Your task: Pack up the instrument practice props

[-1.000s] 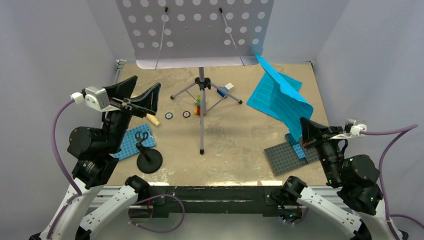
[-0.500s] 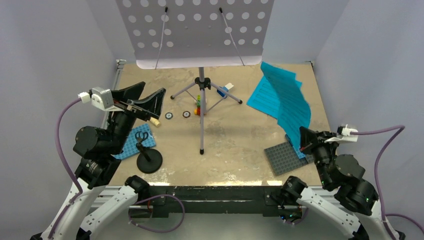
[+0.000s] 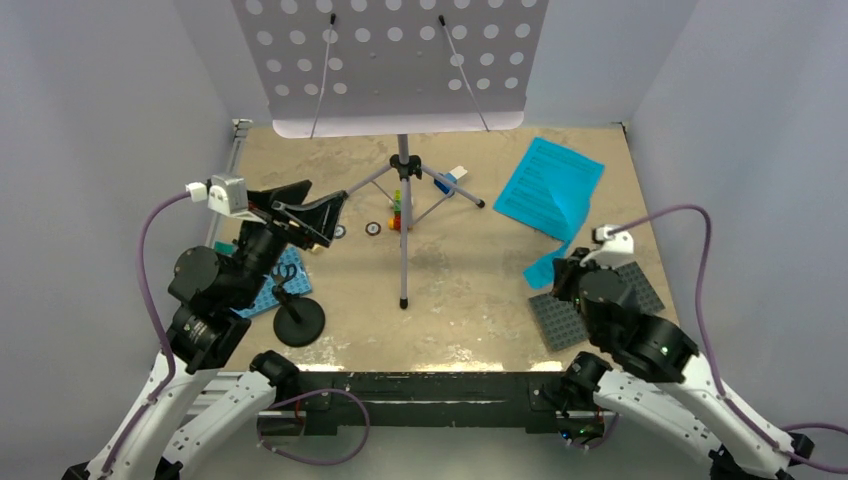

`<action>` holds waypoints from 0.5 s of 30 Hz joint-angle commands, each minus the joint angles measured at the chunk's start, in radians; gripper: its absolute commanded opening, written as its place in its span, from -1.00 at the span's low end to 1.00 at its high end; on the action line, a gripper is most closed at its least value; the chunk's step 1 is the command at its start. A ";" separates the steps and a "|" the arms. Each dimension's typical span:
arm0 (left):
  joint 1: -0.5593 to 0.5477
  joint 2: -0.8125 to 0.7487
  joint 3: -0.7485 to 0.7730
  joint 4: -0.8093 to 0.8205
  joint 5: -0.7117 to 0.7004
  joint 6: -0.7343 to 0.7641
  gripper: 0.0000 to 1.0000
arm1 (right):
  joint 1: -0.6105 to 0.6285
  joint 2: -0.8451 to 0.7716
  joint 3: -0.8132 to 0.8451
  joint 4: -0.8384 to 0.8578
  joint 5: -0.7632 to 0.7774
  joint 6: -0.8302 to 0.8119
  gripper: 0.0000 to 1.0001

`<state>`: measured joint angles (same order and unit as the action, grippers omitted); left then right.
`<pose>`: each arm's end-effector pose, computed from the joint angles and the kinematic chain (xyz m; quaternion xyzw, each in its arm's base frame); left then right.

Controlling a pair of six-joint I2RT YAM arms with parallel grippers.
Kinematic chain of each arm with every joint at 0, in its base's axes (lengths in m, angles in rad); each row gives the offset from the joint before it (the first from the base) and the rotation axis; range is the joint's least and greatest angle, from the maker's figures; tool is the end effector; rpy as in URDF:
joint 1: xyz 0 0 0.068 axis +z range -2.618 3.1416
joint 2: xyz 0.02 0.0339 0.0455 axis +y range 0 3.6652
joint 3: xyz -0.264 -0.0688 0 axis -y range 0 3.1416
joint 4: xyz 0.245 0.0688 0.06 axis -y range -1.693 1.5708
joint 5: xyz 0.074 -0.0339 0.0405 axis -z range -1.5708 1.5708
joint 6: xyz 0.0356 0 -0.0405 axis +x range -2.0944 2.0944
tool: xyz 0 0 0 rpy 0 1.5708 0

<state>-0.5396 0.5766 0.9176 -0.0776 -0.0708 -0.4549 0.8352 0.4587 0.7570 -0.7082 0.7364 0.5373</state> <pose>0.1002 -0.0571 0.4244 -0.0023 0.6084 -0.3595 0.7075 0.0794 0.0521 0.3197 0.0794 0.8008 0.0913 0.5865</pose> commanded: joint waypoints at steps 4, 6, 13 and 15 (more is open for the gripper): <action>-0.004 -0.043 -0.077 -0.021 0.092 -0.124 0.71 | -0.503 0.252 0.107 0.243 -0.590 -0.017 -1.00; -0.005 -0.049 -0.086 -0.020 0.109 -0.138 0.71 | -0.615 0.319 0.146 0.292 -0.719 0.018 -1.00; -0.005 -0.080 -0.106 -0.016 0.143 -0.173 0.70 | -0.823 0.644 0.396 0.453 -0.969 0.191 -1.00; -0.004 -0.094 -0.108 -0.024 0.146 -0.176 0.70 | -0.854 0.758 0.521 0.511 -1.042 0.231 -1.00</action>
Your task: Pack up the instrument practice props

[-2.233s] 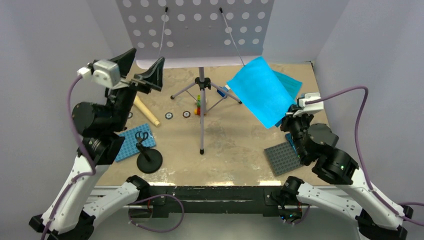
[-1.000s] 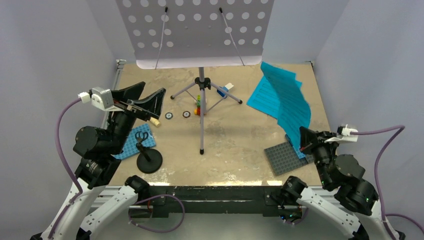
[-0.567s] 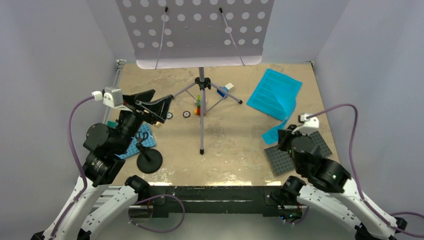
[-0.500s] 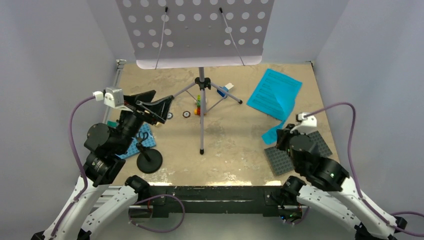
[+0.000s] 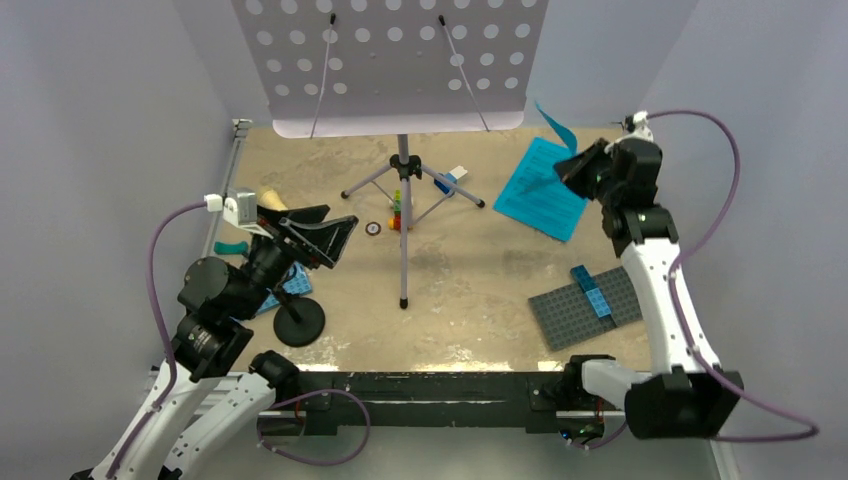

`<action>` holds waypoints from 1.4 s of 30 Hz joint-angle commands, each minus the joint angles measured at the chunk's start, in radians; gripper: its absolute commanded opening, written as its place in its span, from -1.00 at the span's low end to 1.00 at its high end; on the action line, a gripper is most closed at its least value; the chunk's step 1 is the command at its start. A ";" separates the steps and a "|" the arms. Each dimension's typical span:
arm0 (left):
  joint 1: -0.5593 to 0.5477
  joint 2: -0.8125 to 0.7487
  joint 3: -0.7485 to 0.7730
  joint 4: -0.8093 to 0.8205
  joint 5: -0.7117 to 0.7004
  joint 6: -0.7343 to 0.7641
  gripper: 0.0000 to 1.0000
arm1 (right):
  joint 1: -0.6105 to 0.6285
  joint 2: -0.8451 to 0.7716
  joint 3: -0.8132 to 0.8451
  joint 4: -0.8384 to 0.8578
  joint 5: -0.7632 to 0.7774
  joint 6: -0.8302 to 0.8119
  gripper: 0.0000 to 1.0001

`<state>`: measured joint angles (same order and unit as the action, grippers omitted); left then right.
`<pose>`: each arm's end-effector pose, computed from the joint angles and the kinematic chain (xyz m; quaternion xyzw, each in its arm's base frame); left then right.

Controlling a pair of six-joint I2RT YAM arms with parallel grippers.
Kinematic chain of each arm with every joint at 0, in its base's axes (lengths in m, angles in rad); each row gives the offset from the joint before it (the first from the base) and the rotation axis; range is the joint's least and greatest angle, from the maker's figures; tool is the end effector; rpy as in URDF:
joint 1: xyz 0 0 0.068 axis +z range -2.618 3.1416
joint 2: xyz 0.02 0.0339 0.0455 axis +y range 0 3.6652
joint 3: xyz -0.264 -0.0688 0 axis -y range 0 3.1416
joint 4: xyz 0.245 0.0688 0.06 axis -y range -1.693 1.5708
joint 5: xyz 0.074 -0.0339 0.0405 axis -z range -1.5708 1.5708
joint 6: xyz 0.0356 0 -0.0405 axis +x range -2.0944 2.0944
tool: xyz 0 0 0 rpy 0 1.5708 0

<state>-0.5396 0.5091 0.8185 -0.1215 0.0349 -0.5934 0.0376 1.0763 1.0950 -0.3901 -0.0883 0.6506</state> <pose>0.0956 -0.0587 0.3944 -0.0037 0.6377 -0.4227 0.6439 0.2403 0.0122 0.3707 0.2251 0.7938 0.2245 0.5185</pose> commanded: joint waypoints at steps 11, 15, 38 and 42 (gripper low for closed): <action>-0.005 -0.126 -0.055 -0.029 -0.029 0.011 0.71 | -0.099 0.486 0.589 0.074 -0.287 0.019 -1.00; -0.005 -0.117 -0.088 -0.022 -0.003 -0.016 0.71 | -0.148 0.477 0.255 0.212 -0.311 0.064 -1.00; -0.004 -0.108 -0.197 -0.023 0.038 -0.118 0.69 | -0.210 0.761 0.274 -0.019 -0.024 -0.098 -1.00; -0.004 -0.112 -0.193 -0.033 0.030 -0.104 0.69 | -0.213 0.794 0.298 -0.053 -0.011 -0.121 -0.98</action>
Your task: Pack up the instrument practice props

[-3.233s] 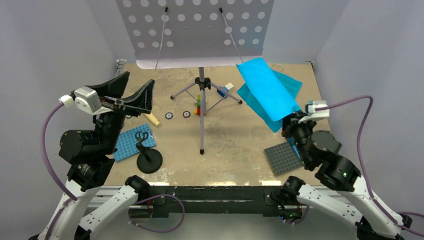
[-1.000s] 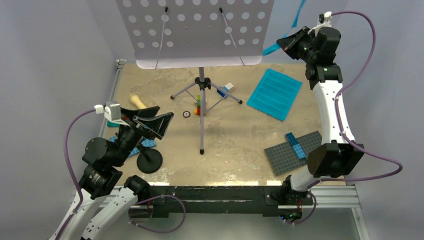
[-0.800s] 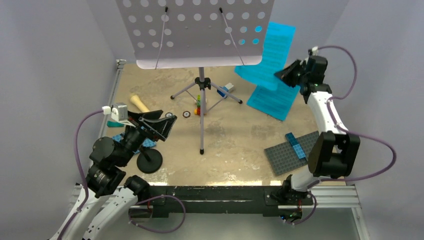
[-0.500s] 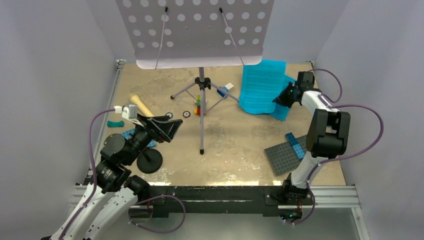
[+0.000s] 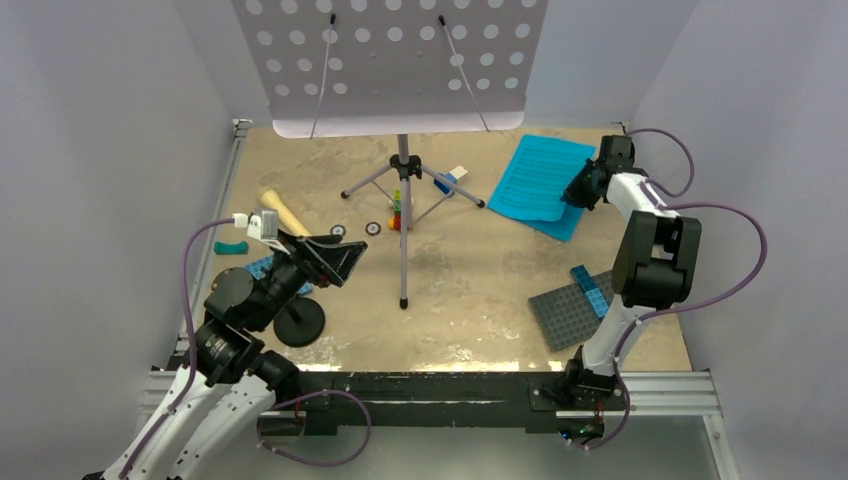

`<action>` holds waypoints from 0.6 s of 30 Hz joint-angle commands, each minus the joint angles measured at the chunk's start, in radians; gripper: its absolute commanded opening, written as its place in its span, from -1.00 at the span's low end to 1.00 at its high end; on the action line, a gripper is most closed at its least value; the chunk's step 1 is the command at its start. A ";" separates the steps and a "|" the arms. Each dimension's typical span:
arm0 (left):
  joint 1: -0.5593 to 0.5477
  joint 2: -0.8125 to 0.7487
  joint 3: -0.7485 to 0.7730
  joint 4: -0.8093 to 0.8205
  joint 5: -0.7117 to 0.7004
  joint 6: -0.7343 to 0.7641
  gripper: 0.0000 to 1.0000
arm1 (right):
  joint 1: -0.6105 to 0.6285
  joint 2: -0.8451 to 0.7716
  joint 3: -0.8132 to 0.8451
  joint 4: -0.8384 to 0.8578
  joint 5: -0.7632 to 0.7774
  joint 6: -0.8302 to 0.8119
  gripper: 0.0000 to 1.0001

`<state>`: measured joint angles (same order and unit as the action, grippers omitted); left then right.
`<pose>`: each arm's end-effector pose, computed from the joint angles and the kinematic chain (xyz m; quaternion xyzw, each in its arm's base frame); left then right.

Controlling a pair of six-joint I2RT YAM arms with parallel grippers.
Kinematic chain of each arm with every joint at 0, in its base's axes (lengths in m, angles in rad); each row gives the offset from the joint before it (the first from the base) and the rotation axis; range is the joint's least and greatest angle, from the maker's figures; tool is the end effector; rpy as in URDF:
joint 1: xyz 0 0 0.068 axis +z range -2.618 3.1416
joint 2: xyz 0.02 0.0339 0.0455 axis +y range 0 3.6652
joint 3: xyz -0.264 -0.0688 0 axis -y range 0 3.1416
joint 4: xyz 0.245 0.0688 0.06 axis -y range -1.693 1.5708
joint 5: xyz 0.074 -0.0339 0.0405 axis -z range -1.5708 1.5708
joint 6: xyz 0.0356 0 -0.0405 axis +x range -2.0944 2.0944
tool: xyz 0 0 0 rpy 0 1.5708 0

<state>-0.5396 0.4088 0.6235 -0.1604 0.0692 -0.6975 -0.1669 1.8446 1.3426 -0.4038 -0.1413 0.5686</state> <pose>0.0963 -0.0605 0.3352 -0.0292 0.6871 -0.4401 0.5774 0.3977 -0.0619 0.2164 0.3175 0.8881 0.1303 0.3057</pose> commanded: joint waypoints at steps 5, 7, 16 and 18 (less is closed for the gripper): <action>-0.004 -0.006 0.007 -0.016 -0.018 0.010 0.75 | -0.009 -0.074 0.051 -0.022 0.051 -0.023 0.45; -0.005 -0.001 0.010 -0.039 -0.038 0.010 0.78 | 0.001 -0.143 0.068 -0.023 0.053 -0.013 0.69; -0.004 0.101 0.086 -0.249 -0.189 -0.035 0.96 | 0.261 -0.658 -0.304 0.225 0.177 0.004 0.82; -0.003 0.124 0.102 -0.308 -0.224 -0.066 0.99 | 0.348 -0.731 -0.368 0.226 0.239 0.019 0.82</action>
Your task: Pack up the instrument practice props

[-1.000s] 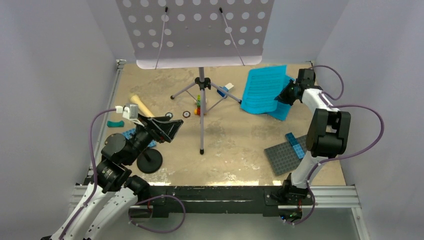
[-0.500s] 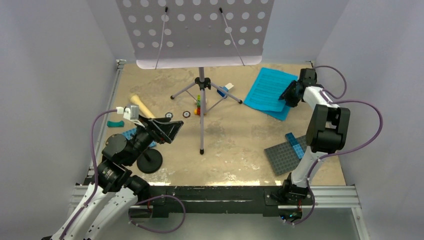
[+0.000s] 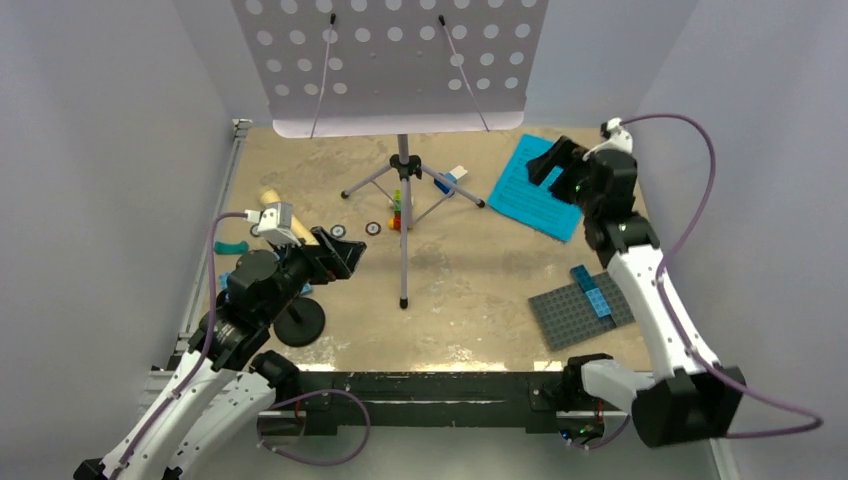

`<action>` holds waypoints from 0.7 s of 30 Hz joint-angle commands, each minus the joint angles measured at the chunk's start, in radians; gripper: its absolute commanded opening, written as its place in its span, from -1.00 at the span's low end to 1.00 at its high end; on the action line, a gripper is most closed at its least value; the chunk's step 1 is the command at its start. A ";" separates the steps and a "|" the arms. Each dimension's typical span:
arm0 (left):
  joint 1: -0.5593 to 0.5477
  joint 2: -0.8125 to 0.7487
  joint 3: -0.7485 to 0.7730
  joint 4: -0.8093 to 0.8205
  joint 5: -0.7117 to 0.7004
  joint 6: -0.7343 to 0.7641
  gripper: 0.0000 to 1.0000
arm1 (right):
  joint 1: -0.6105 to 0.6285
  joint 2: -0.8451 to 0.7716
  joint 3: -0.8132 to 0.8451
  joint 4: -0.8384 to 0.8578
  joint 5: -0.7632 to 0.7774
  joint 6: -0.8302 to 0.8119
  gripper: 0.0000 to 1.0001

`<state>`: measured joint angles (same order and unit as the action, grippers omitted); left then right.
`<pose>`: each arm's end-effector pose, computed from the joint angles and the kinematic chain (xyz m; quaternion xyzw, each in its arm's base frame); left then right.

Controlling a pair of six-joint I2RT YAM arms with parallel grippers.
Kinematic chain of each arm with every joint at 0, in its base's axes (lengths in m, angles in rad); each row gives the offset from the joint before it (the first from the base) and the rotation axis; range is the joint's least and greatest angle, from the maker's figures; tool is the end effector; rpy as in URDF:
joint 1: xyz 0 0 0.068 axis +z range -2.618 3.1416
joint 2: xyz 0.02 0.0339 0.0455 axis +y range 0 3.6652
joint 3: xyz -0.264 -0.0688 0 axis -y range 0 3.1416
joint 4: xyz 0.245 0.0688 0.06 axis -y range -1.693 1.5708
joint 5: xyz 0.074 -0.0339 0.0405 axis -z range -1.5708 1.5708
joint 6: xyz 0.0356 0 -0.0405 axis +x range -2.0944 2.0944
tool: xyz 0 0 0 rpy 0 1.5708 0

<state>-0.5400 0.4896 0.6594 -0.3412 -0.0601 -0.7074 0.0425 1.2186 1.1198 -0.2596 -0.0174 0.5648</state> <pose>0.1094 -0.0631 0.3195 -0.0832 0.7604 -0.3573 0.5359 0.2810 0.0126 0.3584 0.2074 0.7952 0.1772 0.5415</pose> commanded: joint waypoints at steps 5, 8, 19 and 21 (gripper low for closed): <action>-0.002 0.037 0.054 -0.196 -0.145 -0.137 1.00 | 0.269 -0.241 -0.315 0.097 0.136 0.105 0.78; -0.003 0.012 0.034 -0.208 -0.165 -0.186 1.00 | 0.367 -0.329 -0.388 0.131 0.168 0.092 0.76; -0.003 0.035 0.081 -0.403 -0.253 -0.235 1.00 | 0.528 -0.521 -0.452 0.114 0.262 -0.112 0.73; -0.004 0.030 0.083 -0.400 -0.254 -0.231 1.00 | 0.528 -0.561 -0.471 0.091 0.234 -0.114 0.74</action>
<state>-0.5400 0.5240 0.6922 -0.7010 -0.2810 -0.9230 0.5648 0.7139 0.6693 -0.1589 0.2119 0.5056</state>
